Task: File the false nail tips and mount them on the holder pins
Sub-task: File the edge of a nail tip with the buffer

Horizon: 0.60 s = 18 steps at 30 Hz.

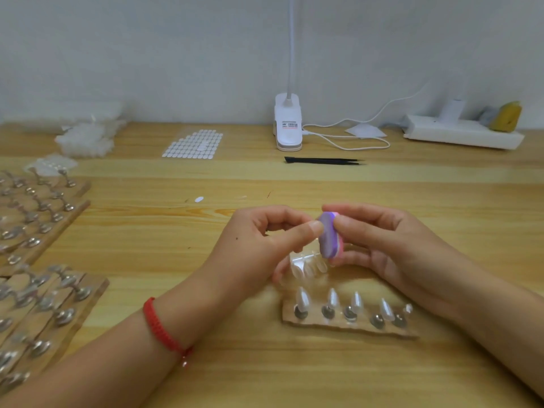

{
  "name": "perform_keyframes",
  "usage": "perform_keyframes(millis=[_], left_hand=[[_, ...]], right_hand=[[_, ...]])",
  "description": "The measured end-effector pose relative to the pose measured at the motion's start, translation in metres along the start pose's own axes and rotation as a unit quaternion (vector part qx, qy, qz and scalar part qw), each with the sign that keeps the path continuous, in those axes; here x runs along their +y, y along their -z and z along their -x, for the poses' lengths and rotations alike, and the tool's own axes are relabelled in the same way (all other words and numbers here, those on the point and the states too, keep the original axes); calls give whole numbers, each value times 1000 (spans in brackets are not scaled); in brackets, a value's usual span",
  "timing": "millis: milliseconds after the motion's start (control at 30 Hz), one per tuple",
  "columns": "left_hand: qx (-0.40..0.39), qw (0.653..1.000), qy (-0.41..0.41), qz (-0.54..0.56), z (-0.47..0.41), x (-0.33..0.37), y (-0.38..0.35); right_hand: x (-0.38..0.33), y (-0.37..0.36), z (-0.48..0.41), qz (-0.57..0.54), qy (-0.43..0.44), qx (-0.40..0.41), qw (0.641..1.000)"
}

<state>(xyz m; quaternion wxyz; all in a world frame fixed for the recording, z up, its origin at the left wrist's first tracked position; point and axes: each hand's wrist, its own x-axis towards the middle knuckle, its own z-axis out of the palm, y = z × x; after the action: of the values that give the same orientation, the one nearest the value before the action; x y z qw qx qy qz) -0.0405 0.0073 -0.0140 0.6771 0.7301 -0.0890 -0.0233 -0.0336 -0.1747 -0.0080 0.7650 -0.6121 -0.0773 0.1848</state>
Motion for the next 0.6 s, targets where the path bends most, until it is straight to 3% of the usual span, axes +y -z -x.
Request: perform_keyframes(millis=[200,333,467,600], left_hand=[[-8,1000,-2,18,2,2,0],[5,999,10,39,1,2,1],[-5,1000,2,27,2,1,-1],[0,999,2,35,1,1,1]], right_hand=[[1,0,-1,-34,16,41,998],[1,-4,3,14,8,2,1000],[0,-2,1,-33,22,56,998],[1,-6,3,18,15,40,999]])
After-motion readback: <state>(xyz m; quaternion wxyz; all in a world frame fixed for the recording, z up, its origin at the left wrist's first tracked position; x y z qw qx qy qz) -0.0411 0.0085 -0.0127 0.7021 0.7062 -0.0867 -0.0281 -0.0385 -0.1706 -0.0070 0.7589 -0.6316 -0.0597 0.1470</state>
